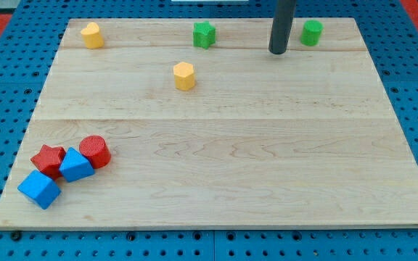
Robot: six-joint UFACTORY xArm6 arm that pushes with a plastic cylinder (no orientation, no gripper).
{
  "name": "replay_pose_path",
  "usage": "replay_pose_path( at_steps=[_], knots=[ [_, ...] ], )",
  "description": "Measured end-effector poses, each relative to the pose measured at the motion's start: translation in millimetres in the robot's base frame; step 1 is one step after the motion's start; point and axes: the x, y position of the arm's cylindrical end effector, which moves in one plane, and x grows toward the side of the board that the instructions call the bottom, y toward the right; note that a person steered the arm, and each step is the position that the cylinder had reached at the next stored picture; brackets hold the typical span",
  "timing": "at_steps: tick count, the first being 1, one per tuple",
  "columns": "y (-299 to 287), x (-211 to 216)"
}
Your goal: Push blue triangle up a bit
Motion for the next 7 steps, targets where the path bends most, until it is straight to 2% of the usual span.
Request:
replay_pose_path(
  at_steps=[2,3,4,5,7],
  knots=[
    [-94,11],
    [-91,133],
    [-138,212],
    [-183,242],
    [-213,262]
  ],
)
